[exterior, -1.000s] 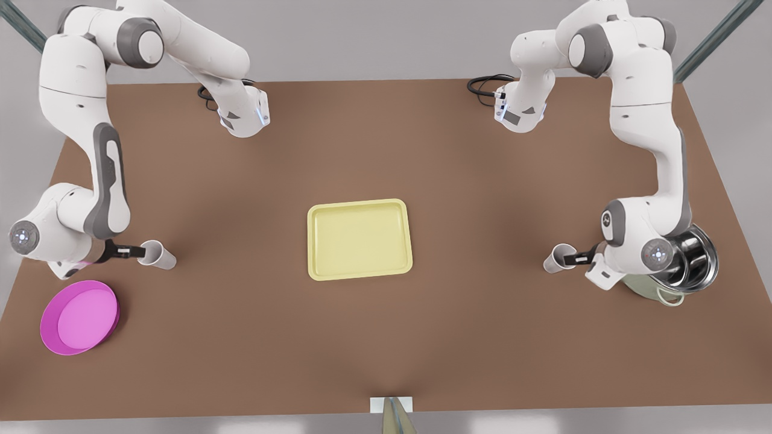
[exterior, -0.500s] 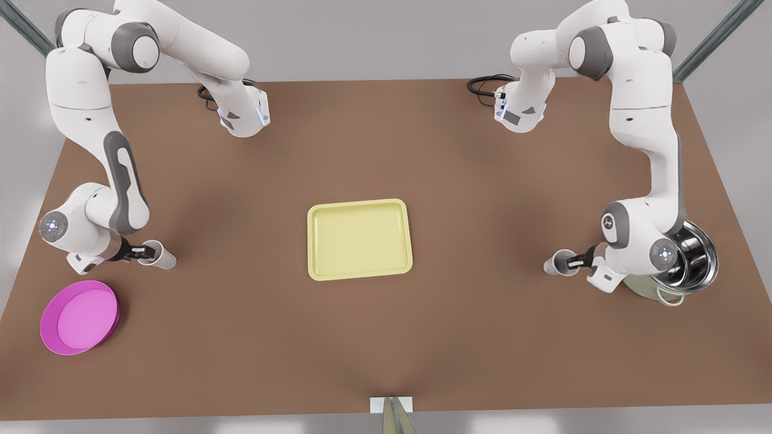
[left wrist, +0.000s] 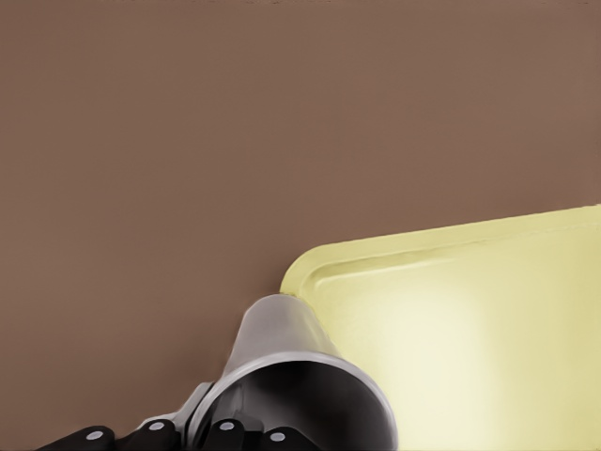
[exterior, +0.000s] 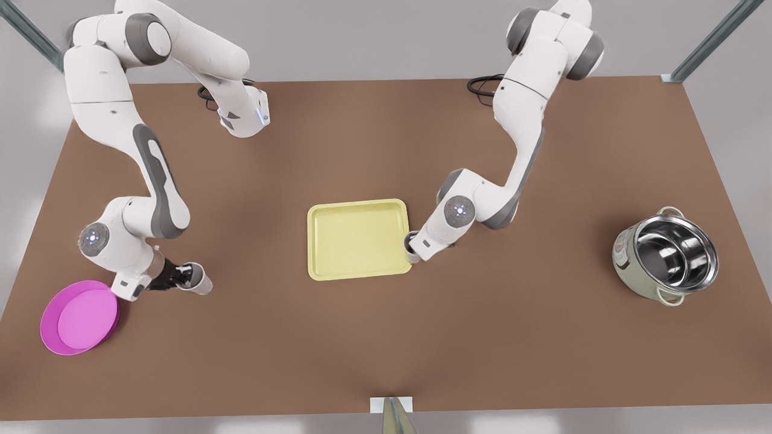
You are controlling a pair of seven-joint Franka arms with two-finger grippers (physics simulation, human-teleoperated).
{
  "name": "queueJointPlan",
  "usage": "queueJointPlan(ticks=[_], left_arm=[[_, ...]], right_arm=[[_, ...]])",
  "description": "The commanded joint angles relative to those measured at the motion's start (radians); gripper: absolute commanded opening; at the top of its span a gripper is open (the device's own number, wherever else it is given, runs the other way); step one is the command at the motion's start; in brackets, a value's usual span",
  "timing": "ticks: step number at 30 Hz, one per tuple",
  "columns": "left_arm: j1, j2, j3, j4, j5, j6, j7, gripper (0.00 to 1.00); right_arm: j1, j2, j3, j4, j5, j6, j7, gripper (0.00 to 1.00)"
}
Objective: Use both arms to respectively pick up the white IKEA cups from the middle-left and middle-right positions, then place the white IKEA cups onto the middle-middle tray, ensuring that the cups remain upright and do not tip over
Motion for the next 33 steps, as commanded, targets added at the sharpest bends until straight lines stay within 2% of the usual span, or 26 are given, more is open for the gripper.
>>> queueJointPlan(ticks=[1,4,8,12,16,17,20,24,25,26,28,29,31,33], left_arm=[[-0.014,0.003,-0.003,0.003,-0.006,0.166,-0.595,0.21],[-0.041,0.005,-0.003,0.003,-0.004,0.168,-0.615,0.21],[-0.047,0.031,-0.046,0.000,0.005,0.134,-0.634,0.21],[-0.067,0.069,-0.069,0.000,0.006,0.127,-0.638,0.21],[-0.066,0.094,-0.069,0.003,0.025,0.125,-0.637,0.21],[-0.066,0.094,-0.069,0.003,0.025,0.125,-0.637,0.27],[-0.063,0.094,-0.069,0.003,0.025,0.125,-0.635,1.00],[-0.060,0.075,-0.069,0.003,0.022,0.071,-0.637,1.00],[-0.058,0.066,-0.069,0.003,0.020,0.055,-0.637,1.00],[-0.060,0.054,-0.069,0.003,0.019,0.035,-0.638,1.00],[-0.064,-0.015,-0.069,0.005,0.022,-0.120,-0.638,1.00],[-0.060,-0.060,-0.069,0.018,0.020,-0.229,-0.640,1.00],[-0.023,-0.090,-0.065,0.247,0.091,-0.692,-0.614,1.00],[0.170,-0.144,-0.069,0.425,0.112,-0.996,-0.349,1.00]], right_arm=[[0.050,-0.001,0.039,0.028,-0.007,-0.029,-0.032,0.21],[0.245,0.013,0.039,0.059,-0.003,-0.018,0.106,0.21],[0.410,0.079,0.039,0.131,-0.003,-0.016,0.261,0.21],[0.520,0.136,0.037,0.156,0.008,-0.015,0.361,0.21],[0.543,0.126,0.039,0.088,0.003,-0.027,0.376,0.21],[0.543,0.123,0.040,0.074,0.005,-0.027,0.376,0.21],[0.549,0.123,0.045,0.053,0.005,-0.030,0.376,0.21],[0.546,0.139,0.046,0.057,0.005,-0.030,0.378,0.21],[0.546,0.139,0.045,0.059,0.005,-0.030,0.376,0.24],[0.545,0.146,0.045,0.065,0.005,-0.030,0.366,0.36],[0.543,0.151,0.045,0.065,0.005,-0.030,0.366,0.94],[0.543,0.151,0.045,0.065,0.005,-0.030,0.364,1.00],[0.543,0.151,0.045,0.067,0.003,-0.030,0.361,1.00],[0.541,0.151,0.045,0.068,0.003,-0.030,0.361,1.00]])
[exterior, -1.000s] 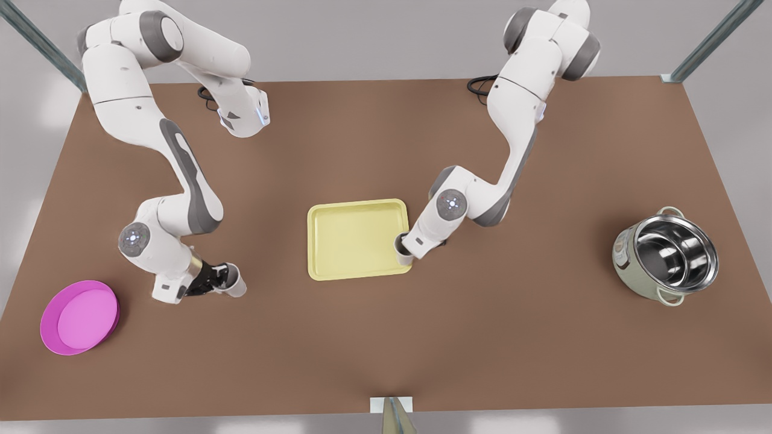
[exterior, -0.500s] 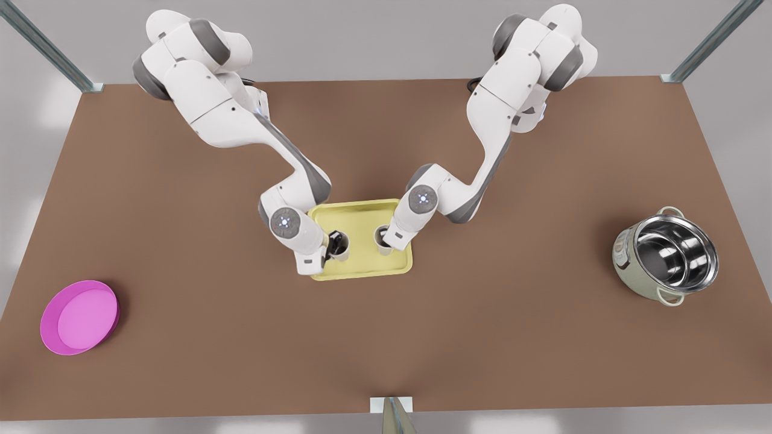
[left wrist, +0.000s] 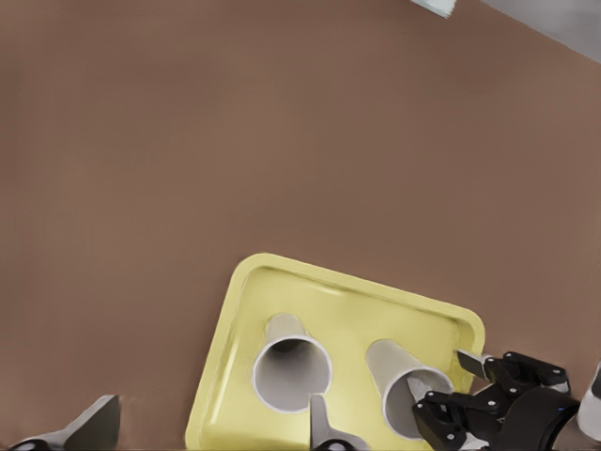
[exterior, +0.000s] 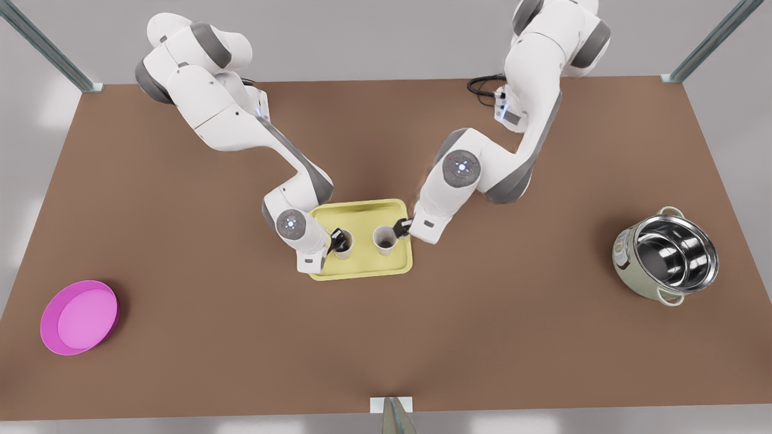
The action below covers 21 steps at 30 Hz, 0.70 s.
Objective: Use both arms to respectively pick up the white IKEA cups from the middle-left and middle-right positions, then place the white IKEA cups onto the middle-middle tray, ensuring that the cups remain upright and do not tip over
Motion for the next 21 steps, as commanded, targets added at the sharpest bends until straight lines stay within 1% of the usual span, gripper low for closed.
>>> queueJointPlan(ticks=[1,2,3,4,5,8,9,10,11,12,13,14,15,16,17,18,19,20,21], left_arm=[[0.134,-0.026,0.014,0.129,0.077,-0.647,0.300,1.00],[0.195,-0.035,0.010,0.205,0.097,-0.722,0.447,1.00],[0.310,-0.065,0.011,0.211,0.100,-0.752,0.795,1.00],[0.381,-0.194,0.010,0.037,0.160,-0.643,1.016,1.00],[0.341,-0.283,0.013,-0.136,0.219,-0.480,0.981,1.00],[0.393,-0.260,0.016,-0.128,0.162,-0.525,0.974,1.00],[0.396,-0.257,0.014,-0.127,0.163,-0.518,0.974,1.00],[0.401,-0.257,0.016,-0.127,0.162,-0.517,0.975,1.00],[0.402,-0.257,0.016,-0.127,0.160,-0.515,0.975,1.00],[0.404,-0.257,0.016,-0.127,0.159,-0.517,0.977,1.00],[0.410,-0.257,0.016,-0.127,0.146,-0.517,0.978,1.00],[0.413,-0.257,0.016,-0.127,0.146,-0.518,0.980,1.00],[0.415,-0.257,0.016,-0.127,0.146,-0.518,0.980,1.00],[0.416,-0.257,0.016,-0.127,0.146,-0.518,0.980,1.00],[0.416,-0.257,0.016,-0.127,0.146,-0.518,0.980,1.00],[0.416,-0.257,0.014,-0.128,0.146,-0.518,0.981,1.00],[0.416,-0.257,0.016,-0.127,0.146,-0.518,0.981,1.00],[0.416,-0.254,0.016,-0.127,0.146,-0.518,0.981,1.00],[0.416,-0.251,0.016,-0.127,0.146,-0.518,0.980,1.00]], right_arm=[[-0.002,-0.002,0.000,0.002,0.035,-0.003,0.034,1.00],[-0.002,-0.005,0.002,0.004,0.035,-0.003,0.034,1.00],[-0.003,-0.016,0.002,0.010,0.035,-0.031,0.033,1.00],[-0.003,-0.034,0.002,0.024,0.035,-0.078,0.033,1.00],[-0.005,-0.071,0.002,0.030,0.036,-0.144,0.028,1.00],[-0.016,-0.170,0.002,0.106,0.065,-0.439,0.013,1.00],[-0.033,-0.160,-0.003,0.165,0.067,-0.534,0.028,1.00],[-0.054,-0.145,-0.015,0.151,0.058,-0.551,0.031,1.00],[-0.100,-0.122,-0.062,0.183,0.033,-0.633,0.035,1.00],[-0.109,-0.041,-0.161,0.339,0.010,-0.774,0.034,1.00],[-0.109,-0.019,-0.219,0.387,-0.085,-0.790,0.039,1.00],[-0.114,-0.030,-0.227,0.390,-0.192,-0.792,0.034,1.00],[-0.106,-0.038,-0.239,0.401,-0.235,-0.825,0.051,1.00],[-0.112,-0.059,-0.239,0.473,-0.220,-0.885,0.093,1.00],[-0.132,-0.100,-0.279,0.525,-0.131,-0.949,0.093,1.00],[-0.131,-0.165,-0.310,0.518,-0.110,-0.948,0.096,1.00],[-0.132,-0.301,-0.310,0.440,-0.108,-0.920,0.120,1.00],[-0.134,-0.395,-0.310,0.383,-0.096,-0.920,0.123,1.00],[-0.155,-0.493,-0.311,0.292,-0.021,-0.919,0.126,1.00]])
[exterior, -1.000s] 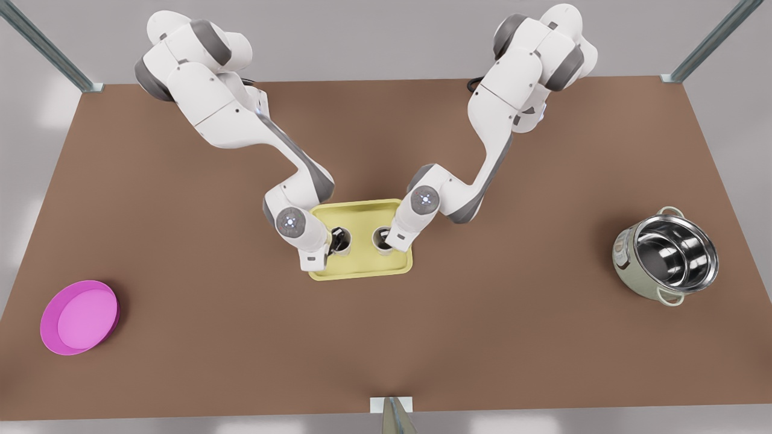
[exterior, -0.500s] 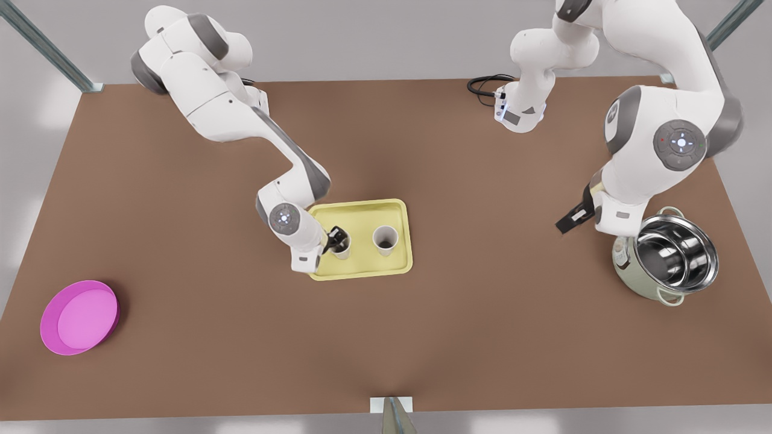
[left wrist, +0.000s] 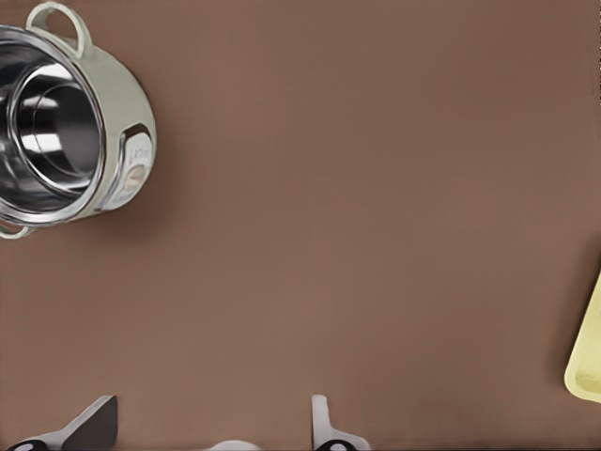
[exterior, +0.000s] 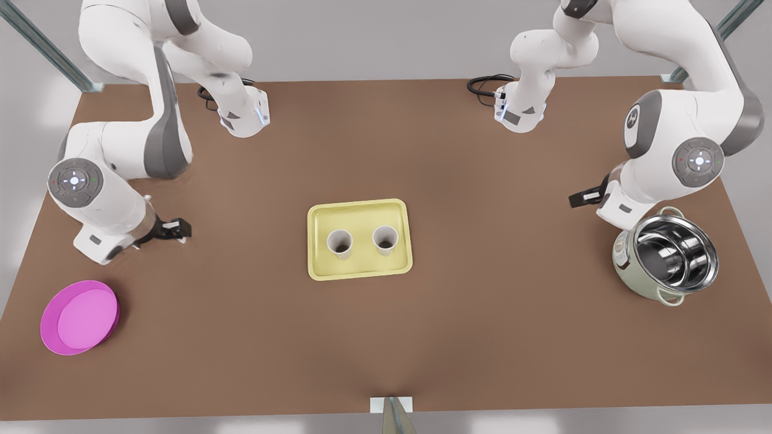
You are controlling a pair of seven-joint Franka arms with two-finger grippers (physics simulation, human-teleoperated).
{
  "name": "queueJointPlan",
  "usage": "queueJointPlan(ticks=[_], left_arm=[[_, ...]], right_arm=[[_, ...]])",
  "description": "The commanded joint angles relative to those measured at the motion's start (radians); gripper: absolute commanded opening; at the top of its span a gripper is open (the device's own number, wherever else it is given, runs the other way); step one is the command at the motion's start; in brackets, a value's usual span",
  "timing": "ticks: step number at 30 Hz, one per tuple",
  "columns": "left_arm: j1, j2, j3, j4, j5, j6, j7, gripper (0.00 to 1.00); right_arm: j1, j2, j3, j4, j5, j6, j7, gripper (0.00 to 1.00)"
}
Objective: Use both arms to respectively pick up the white IKEA cups from the middle-left and middle-right positions, then place the white IKEA cups onto the middle-middle tray, ensuring that the cups remain upright and do not tip over
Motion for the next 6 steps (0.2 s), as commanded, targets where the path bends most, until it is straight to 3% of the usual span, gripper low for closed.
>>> queueJointPlan(ticks=[1,6], left_arm=[[0.000,0.001,0.000,-0.001,0.000,-0.013,0.326,1.00],[0.005,0.005,0.000,0.000,0.000,-0.014,0.328,1.00]], right_arm=[[-0.009,-0.105,-0.004,-0.079,0.095,-0.121,0.077,1.00],[-0.010,-0.116,-0.017,-0.104,0.103,-0.118,0.074,1.00]])
